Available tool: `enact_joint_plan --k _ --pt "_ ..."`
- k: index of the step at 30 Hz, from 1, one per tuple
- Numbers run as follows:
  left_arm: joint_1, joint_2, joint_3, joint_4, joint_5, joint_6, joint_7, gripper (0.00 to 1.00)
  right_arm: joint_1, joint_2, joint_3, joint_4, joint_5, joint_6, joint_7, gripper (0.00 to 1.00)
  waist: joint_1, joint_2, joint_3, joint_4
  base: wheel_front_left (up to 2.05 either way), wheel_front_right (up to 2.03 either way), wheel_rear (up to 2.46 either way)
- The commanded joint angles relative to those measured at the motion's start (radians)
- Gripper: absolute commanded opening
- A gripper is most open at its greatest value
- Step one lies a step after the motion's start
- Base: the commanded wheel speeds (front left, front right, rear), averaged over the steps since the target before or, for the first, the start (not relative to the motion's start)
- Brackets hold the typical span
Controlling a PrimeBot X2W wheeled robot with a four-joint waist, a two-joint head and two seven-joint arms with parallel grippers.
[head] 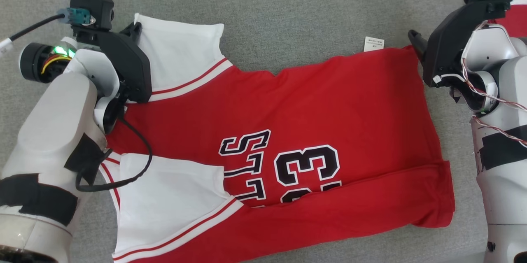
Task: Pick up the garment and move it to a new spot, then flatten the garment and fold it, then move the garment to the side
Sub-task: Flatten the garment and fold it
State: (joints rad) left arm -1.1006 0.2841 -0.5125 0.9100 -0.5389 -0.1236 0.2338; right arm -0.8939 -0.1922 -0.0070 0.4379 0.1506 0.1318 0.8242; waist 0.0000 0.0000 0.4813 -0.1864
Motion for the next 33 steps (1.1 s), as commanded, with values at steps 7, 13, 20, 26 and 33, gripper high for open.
enact_joint_plan --k 7,13,20,26,33 --pt "-0.001 0.008 -0.024 -0.006 -0.012 -0.002 0.002 0.0 0.004 -0.059 0.071 -0.02 0.056 -0.003 0.08 1.0 0.0 0.0 0.027 0.025 0.0 0.0 0.0" --pt "0.0 0.019 -0.034 -0.012 -0.024 -0.003 -0.007 0.0 0.058 -0.11 0.088 -0.111 0.098 -0.003 0.093 1.0 0.0 0.0 0.03 0.027 0.0 0.0 0.0" --pt "-0.006 0.024 -0.047 -0.019 -0.038 -0.004 -0.007 0.0 0.137 -0.146 0.101 -0.199 0.127 -0.003 0.115 1.0 0.0 0.0 0.028 0.026 0.0 0.0 0.0" --pt "-0.01 0.024 -0.054 -0.02 -0.044 -0.004 -0.004 0.0 0.156 -0.142 0.114 -0.215 0.133 -0.003 0.119 1.0 0.0 0.0 0.034 0.031 0.0 0.0 0.0" --pt "0.0 0.031 -0.06 -0.013 -0.05 -0.004 -0.009 0.0 0.17 -0.149 0.153 -0.222 0.144 -0.003 0.136 1.0 0.0 0.0 0.032 0.039 0.0 0.0 0.0"
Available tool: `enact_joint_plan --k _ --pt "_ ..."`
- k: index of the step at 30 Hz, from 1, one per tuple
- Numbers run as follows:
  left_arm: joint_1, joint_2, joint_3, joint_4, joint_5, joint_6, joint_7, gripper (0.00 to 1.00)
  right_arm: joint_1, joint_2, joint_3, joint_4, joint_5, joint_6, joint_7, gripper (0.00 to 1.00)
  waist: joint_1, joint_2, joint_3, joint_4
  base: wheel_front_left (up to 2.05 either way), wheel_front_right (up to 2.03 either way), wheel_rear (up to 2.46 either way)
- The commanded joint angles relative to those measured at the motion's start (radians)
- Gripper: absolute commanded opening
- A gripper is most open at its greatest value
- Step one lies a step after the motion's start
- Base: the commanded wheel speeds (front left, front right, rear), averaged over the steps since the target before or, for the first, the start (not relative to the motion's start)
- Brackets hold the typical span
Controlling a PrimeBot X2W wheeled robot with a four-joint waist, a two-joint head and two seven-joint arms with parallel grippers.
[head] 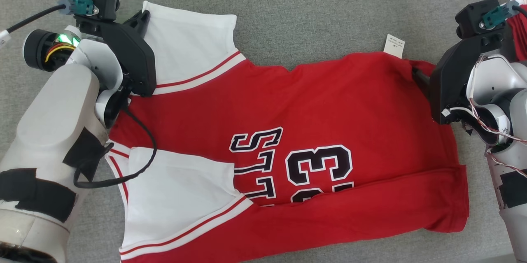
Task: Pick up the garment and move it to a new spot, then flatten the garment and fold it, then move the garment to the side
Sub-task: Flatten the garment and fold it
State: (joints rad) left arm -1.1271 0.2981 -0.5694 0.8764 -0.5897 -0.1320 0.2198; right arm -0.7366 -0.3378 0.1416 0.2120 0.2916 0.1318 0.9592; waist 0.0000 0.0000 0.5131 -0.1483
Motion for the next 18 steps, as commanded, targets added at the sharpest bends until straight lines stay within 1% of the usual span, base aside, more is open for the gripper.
enact_joint_plan --k 1,3,5,6,11,17,18 --pt "0.027 0.018 -0.003 0.021 -0.001 0.004 0.004 0.0 0.013 -0.004 0.006 0.006 0.003 -0.003 0.0 0.97 0.0 0.0 0.0 0.001 0.0 0.0 0.0" --pt "0.027 0.017 -0.004 0.022 -0.005 0.004 0.003 0.0 0.016 -0.004 0.009 0.01 0.003 -0.003 -0.003 0.49 0.0 0.0 -0.001 0.003 0.0 0.0 0.0" --pt "0.025 0.019 -0.006 0.021 -0.006 0.004 -0.002 0.0 0.018 -0.002 0.006 0.014 0.001 -0.003 -0.007 0.21 0.0 0.0 -0.001 0.004 0.0 0.0 0.0" --pt "0.024 0.02 -0.007 0.018 -0.005 0.004 -0.01 0.0 0.016 -0.001 -0.002 0.016 -0.001 -0.003 -0.014 0.0 0.0 0.0 -0.001 0.004 0.0 0.0 0.0" --pt "0.018 0.024 -0.005 0.006 0.005 0.011 -0.065 0.0 0.006 0.022 -0.075 0.038 -0.041 -0.003 -0.077 0.0 0.0 0.0 -0.007 0.007 0.0 0.0 0.0" --pt "0.026 0.029 0.008 -0.007 0.01 0.029 -0.164 0.0 0.03 0.098 -0.187 0.055 -0.063 -0.003 -0.141 0.0 0.0 0.0 -0.029 0.012 0.0 0.0 0.0" --pt "0.037 0.031 0.02 -0.013 0.0 0.033 -0.206 0.0 0.038 0.13 -0.238 0.057 -0.05 -0.003 -0.167 0.0 0.0 0.0 -0.039 0.015 0.0 0.0 0.0"
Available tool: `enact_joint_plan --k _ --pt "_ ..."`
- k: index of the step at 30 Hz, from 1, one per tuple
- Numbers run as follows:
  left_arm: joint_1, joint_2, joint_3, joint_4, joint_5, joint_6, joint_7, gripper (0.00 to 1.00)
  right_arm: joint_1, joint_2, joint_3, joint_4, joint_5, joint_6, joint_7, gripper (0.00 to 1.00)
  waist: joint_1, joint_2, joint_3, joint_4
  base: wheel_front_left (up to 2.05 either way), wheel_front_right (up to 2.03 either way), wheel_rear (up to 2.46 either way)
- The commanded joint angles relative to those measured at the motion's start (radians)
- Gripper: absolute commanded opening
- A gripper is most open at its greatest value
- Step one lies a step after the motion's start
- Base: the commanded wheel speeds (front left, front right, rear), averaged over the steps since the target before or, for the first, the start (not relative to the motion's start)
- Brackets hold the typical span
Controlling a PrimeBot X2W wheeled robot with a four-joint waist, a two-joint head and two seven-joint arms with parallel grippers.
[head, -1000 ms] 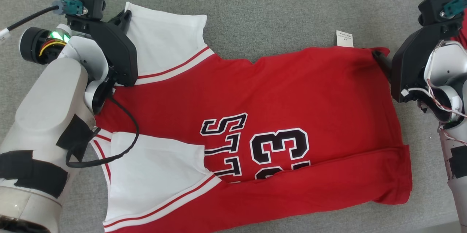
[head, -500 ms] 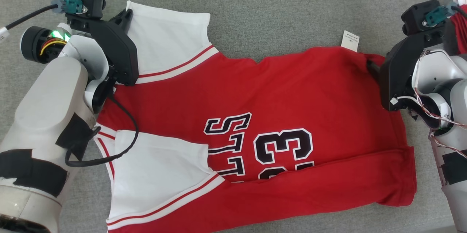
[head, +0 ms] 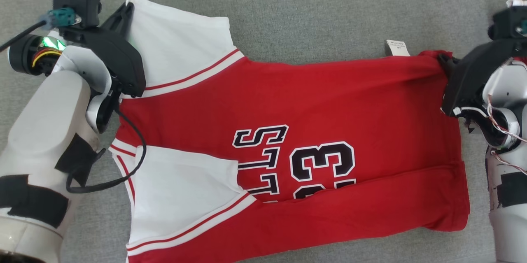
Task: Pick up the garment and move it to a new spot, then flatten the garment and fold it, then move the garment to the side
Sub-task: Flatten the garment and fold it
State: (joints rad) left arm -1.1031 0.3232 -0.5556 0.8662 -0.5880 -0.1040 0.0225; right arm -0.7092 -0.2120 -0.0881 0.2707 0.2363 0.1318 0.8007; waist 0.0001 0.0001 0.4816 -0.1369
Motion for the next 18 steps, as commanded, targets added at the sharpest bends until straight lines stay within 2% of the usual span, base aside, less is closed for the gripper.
enact_joint_plan --k 1,6,13,18 --pt "0.026 0.004 0.014 -0.007 -0.013 0.003 -0.029 0.0 0.02 0.025 -0.033 0.001 0.013 -0.003 -0.015 0.0 -0.0001 -0.0001 -0.013 0.006 0.0 0.0 0.0" --pt "0.101 -0.01 0.045 -0.065 -0.073 -0.013 -0.125 0.0 0.079 0.092 -0.126 -0.024 0.077 -0.003 -0.055 0.0 -0.0001 -0.0001 -0.055 0.024 0.0 0.0 0.0" --pt "0.265 -0.014 0.039 -0.233 -0.117 -0.022 -0.234 0.0 0.21 0.134 -0.226 -0.108 0.176 -0.003 -0.077 0.0 -0.0001 -0.0001 -0.126 0.068 0.0 0.0 0.0" --pt "0.381 -0.024 0.05 -0.324 -0.109 0.013 -0.27 0.0 0.298 0.155 -0.306 -0.151 0.223 -0.003 -0.077 0.0 -0.0001 -0.0001 -0.172 0.086 0.0 0.0 0.0"
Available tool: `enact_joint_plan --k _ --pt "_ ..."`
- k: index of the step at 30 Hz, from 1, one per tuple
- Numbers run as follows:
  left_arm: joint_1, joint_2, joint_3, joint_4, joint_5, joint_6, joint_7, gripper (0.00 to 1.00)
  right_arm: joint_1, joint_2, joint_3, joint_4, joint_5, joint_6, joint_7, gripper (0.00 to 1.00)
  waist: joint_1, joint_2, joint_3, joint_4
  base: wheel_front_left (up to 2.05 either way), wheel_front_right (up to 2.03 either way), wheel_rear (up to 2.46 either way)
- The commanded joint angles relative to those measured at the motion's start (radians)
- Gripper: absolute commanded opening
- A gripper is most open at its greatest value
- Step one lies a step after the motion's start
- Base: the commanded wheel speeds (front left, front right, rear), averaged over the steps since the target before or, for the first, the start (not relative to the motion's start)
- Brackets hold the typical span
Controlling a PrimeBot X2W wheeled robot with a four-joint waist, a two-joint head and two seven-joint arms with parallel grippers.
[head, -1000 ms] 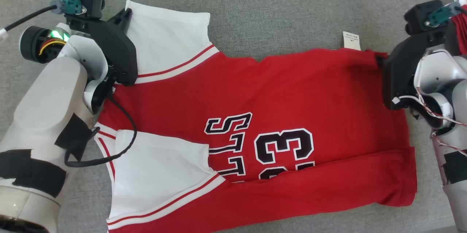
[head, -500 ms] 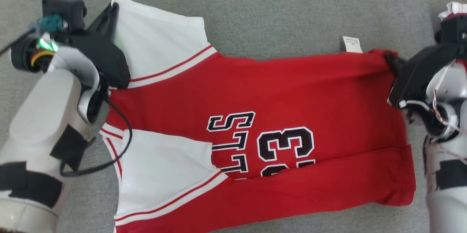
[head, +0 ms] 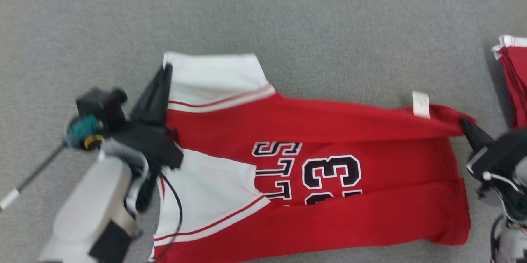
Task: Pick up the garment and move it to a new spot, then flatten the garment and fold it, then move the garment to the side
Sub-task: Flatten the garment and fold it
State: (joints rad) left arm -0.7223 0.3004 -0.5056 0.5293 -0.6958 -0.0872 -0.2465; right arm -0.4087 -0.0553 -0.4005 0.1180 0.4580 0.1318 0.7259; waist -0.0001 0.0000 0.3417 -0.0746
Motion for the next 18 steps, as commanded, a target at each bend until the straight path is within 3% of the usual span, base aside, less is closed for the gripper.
enact_joint_plan --k 1,8,18 --pt "0.028 -0.003 0.005 -0.009 0.0 0.005 -0.007 0.0 0.016 0.0 -0.01 -0.008 0.011 -0.003 -0.008 0.0 0.0001 0.0 -0.042 0.027 0.0 0.0 0.0" --pt "0.237 -0.018 0.033 -0.197 0.026 0.053 -0.019 0.0 0.155 0.005 -0.032 -0.035 0.168 -0.003 -0.057 0.0 0.0001 0.0 -0.092 0.05 0.0 0.0 0.0" --pt "0.481 -0.056 0.062 -0.385 0.057 0.076 -0.018 0.0 0.275 0.005 -0.027 -0.018 0.259 -0.003 -0.128 0.0 0.0001 0.0 -0.116 0.066 0.0 0.0 0.0"
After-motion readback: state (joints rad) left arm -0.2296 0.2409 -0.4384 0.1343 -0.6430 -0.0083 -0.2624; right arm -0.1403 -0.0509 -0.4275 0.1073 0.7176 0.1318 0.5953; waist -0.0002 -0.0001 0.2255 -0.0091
